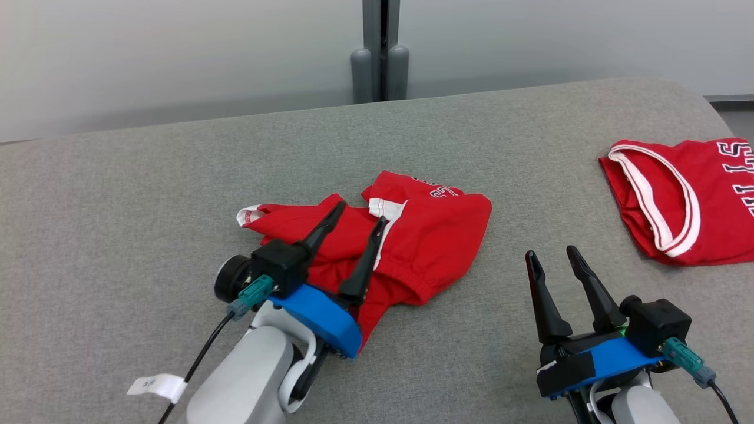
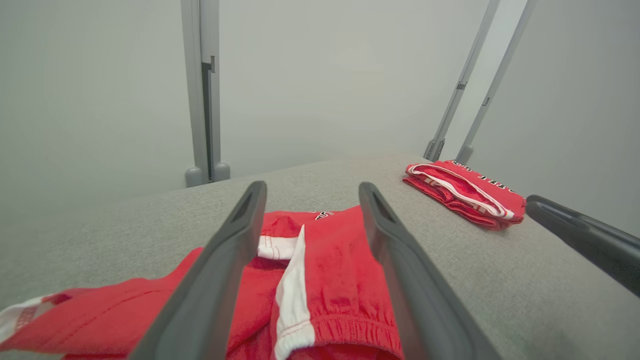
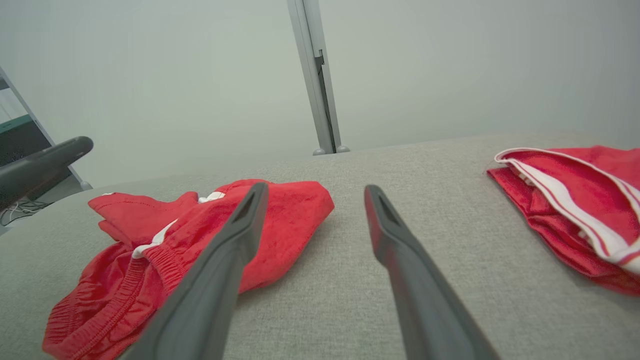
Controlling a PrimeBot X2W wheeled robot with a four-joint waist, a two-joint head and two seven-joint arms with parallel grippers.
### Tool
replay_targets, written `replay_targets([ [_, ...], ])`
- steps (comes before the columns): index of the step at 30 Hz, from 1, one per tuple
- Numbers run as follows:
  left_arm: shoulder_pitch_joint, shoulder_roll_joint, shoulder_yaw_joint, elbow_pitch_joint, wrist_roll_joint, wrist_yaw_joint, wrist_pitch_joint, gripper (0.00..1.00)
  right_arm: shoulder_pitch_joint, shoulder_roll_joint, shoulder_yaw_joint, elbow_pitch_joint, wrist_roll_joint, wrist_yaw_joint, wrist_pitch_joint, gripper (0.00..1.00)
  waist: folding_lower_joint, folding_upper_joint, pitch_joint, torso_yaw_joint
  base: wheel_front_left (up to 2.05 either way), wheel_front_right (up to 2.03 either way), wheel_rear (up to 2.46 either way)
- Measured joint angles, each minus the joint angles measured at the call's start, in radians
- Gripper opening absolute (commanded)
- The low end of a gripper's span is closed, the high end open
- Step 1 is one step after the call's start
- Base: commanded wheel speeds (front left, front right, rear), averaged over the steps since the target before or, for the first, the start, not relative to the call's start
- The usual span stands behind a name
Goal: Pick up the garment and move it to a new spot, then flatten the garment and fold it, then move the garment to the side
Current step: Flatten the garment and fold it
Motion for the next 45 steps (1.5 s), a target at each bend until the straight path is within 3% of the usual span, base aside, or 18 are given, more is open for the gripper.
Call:
replay_targets([
  [10,0.12,0.052,0.046,-0.031,-0.031,0.034,-0.007,1.0,0.012,0.0,-0.007,-0.008,-0.005,0.0,0.0,1.0,0.0,0.0,-0.005,0.044,0.0,0.0,0.0],
  [16,0.134,0.031,-0.018,-0.02,-0.077,0.01,0.092,1.0,0.014,0.0,0.0,-0.009,-0.005,0.0,0.0,1.0,0.0,0.0,-0.002,0.028,0.0,0.0,0.0],
  [22,0.133,-0.015,-0.023,0.035,-0.228,0.0,0.227,1.0,0.013,0.0,0.014,-0.005,-0.002,0.0,0.0,1.0,-0.0001,0.0,0.006,-0.013,0.0,0.0,0.0],
  [36,0.081,-0.049,0.103,0.124,-0.456,0.008,0.271,1.0,0.003,0.0,0.02,0.002,0.004,0.0,0.0,1.0,-0.0001,0.0,0.015,-0.066,0.0,0.0,0.0],
  [42,0.037,-0.056,0.122,0.155,-0.504,0.027,0.261,1.0,0.0,0.0,0.027,0.002,0.007,0.0,0.0,1.0,-0.0001,0.0,0.023,-0.076,0.0,0.0,0.0],
  [43,0.032,-0.056,0.128,0.163,-0.514,0.03,0.257,0.83,-0.002,0.0,0.028,0.002,0.007,0.0,0.0,1.0,0.0,0.0,0.026,-0.079,0.0,0.0,0.0],
  [44,0.024,-0.056,0.13,0.17,-0.521,0.032,0.253,0.37,-0.006,0.0,0.03,0.002,0.008,0.0,0.0,1.0,0.0,0.0,0.029,-0.082,0.0,0.0,0.0],
  [45,0.016,-0.056,0.13,0.178,-0.525,0.032,0.251,0.0,-0.011,0.0,0.031,0.001,0.009,0.0,0.0,1.0,0.0,0.0,0.031,-0.085,0.0,0.0,0.0],
])
